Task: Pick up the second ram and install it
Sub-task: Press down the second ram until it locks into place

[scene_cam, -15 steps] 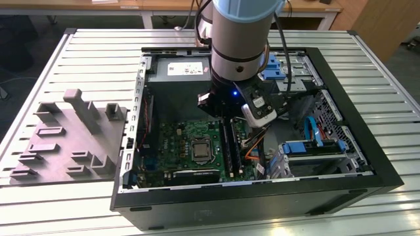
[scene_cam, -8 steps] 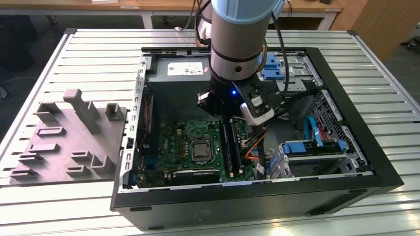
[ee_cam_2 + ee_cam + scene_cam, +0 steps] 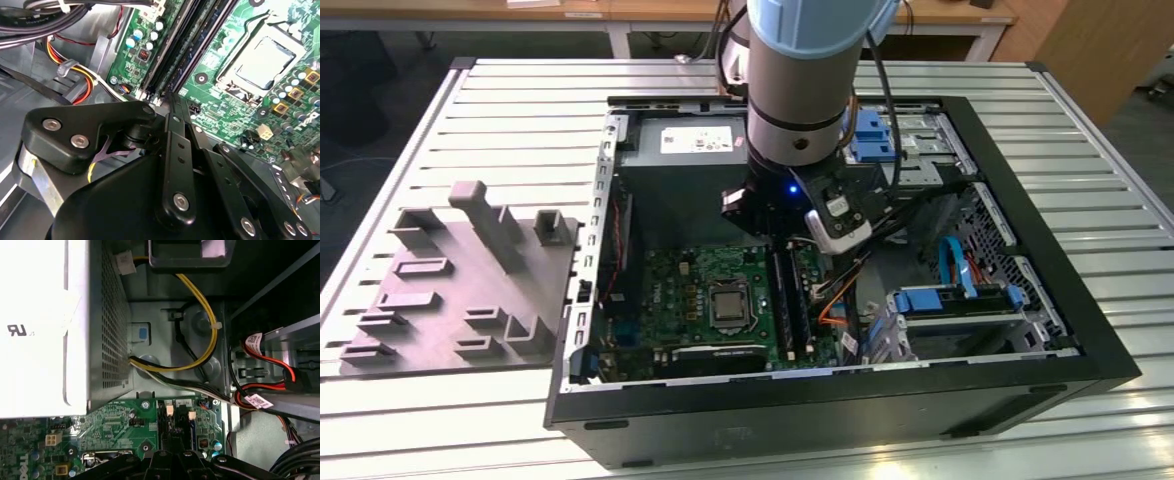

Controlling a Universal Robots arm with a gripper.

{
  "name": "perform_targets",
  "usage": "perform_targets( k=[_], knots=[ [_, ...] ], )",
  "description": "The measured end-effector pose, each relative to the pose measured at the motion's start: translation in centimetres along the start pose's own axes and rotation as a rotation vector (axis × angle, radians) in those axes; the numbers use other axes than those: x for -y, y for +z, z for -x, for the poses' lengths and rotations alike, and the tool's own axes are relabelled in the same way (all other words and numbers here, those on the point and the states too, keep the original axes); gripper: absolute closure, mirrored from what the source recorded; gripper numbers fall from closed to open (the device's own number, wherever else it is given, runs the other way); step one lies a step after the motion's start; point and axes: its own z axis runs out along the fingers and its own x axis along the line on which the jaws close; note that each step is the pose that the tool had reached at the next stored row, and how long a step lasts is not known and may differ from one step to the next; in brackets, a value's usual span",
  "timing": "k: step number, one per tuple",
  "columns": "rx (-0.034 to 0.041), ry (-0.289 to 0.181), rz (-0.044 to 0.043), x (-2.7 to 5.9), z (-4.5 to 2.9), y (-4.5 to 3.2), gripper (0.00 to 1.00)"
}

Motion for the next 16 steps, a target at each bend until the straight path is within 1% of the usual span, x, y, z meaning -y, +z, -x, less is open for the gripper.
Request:
perform_targets(
  k=[5, 10, 13, 16],
  knots=[
    [0.0001, 0.0, 0.0, 0.0, 0.18, 0.14, 0.9],
    [0.0, 0.0, -0.0003, 0.01, 0.21, 0.22, 0.9],
    [0.0004, 0.0, 0.0001, 0.05, 0.19, 0.59, 0.9],
    [0.0003, 0.0, -0.0003, 0.06, 0.18, 0.61, 0.9]
  ],
)
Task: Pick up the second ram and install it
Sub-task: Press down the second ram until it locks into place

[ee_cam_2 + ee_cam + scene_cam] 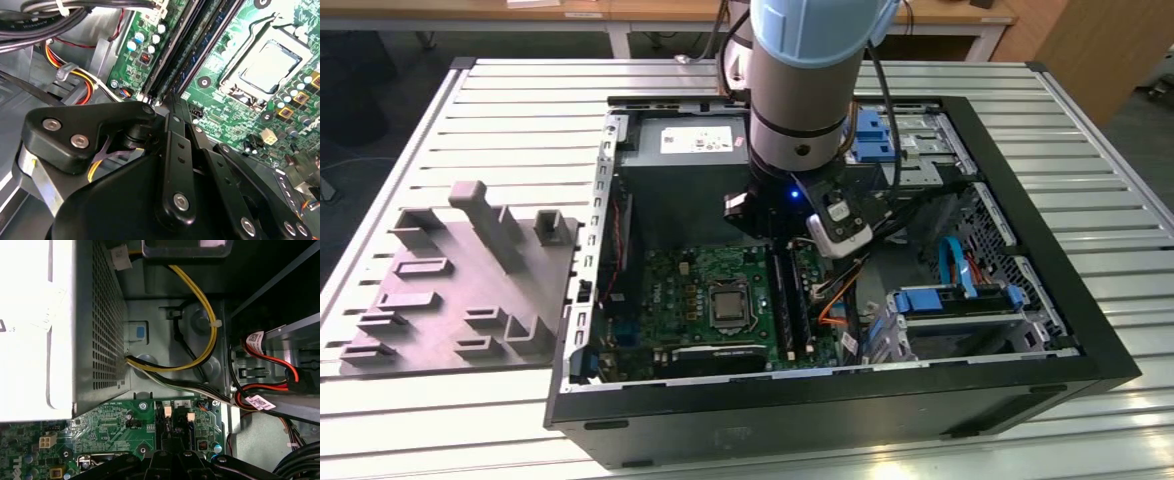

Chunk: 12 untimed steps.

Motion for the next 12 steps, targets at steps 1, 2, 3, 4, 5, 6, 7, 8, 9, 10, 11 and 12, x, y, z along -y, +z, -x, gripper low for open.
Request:
perform_targets(
  k=[1, 2, 3, 4, 5, 6, 7, 8, 9, 10, 11, 12],
  knots=[
    [0.0, 0.0, 0.0001, 0.0, 0.0, 0.02, 0.9],
    [0.0002, 0.0, 0.0007, 0.0, 0.0, 0.14, 0.9],
    [0.0002, 0.0, 0.0005, 0.02, -0.01, 0.26, 0.9],
    [0.0001, 0.0, 0.0001, 0.03, -0.01, 0.28, 0.9],
    [0.0, 0.0, 0.0001, 0.03, -0.01, 0.29, 0.9],
    [0.0, 0.0, -0.0001, 0.03, -0.01, 0.29, 0.9],
    [0.0, 0.0, 0.0, 0.03, -0.01, 0.29, 0.9],
    [0.0001, 0.0, 0.0002, 0.03, -0.01, 0.31, 0.9],
    [0.0001, 0.0, 0.0002, 0.03, -0.01, 0.31, 0.9],
    [0.0002, 0.0, 0.0005, 0.03, -0.01, 0.37, 0.9],
    [0.0005, 0.0, 0.0003, 0.05, -0.02, 0.48, 0.9],
    [0.0006, 0.0, 0.0002, 0.05, -0.02, 0.51, 0.9]
  ],
)
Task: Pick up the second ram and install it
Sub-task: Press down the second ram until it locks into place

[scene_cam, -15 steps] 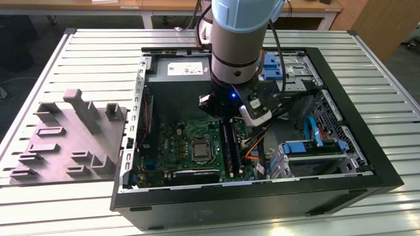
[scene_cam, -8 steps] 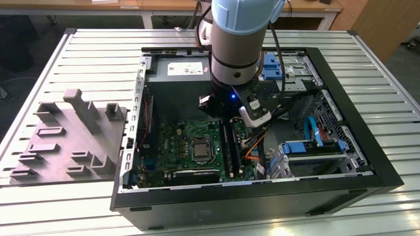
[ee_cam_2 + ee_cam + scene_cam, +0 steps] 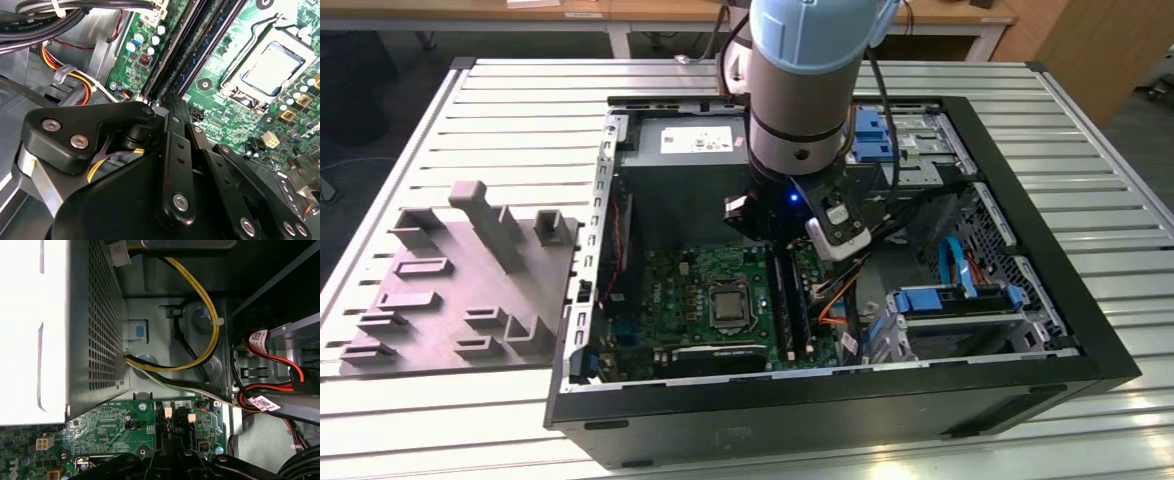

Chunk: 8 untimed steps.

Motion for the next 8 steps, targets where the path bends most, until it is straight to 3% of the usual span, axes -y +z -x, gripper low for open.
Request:
perform_targets(
  k=[8],
  knots=[
    [0.0002, 0.0, 0.0, 0.02, -0.01, 0.17, 0.9]
  ],
)
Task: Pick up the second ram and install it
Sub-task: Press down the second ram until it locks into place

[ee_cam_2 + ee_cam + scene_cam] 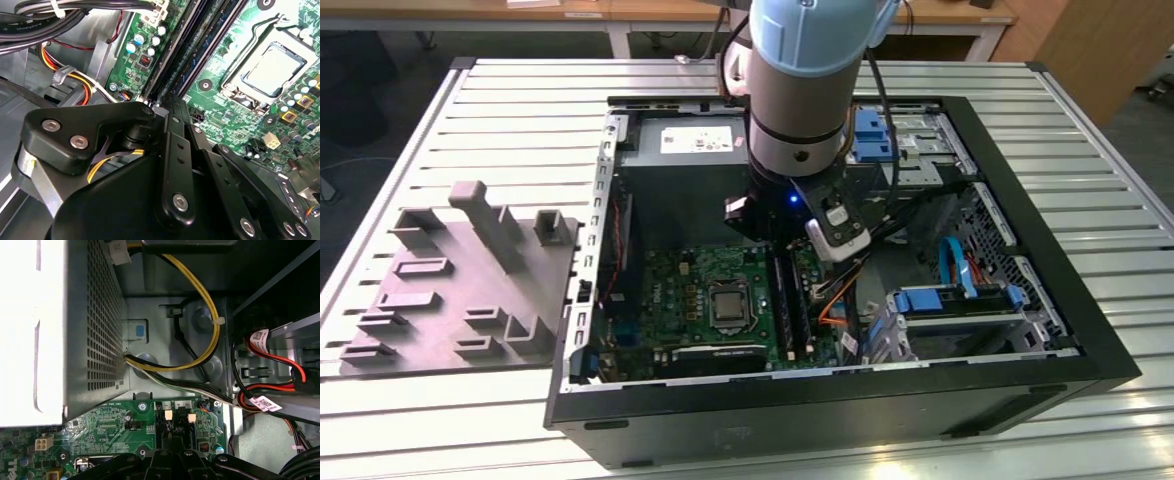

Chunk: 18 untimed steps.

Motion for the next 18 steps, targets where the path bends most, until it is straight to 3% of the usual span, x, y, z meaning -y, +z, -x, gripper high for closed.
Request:
perform_targets(
  k=[11, 13, 18],
  knots=[
    [0.0004, 0.0, 0.0001, 0.02, -0.01, 0.2, 0.9],
    [0.0011, 0.0, 0.0023, -0.05, 0.01, -0.17, 0.9],
    [0.0004, 0.0, 0.0003, -0.21, 0.08, -1.98, 0.9]
  ],
)
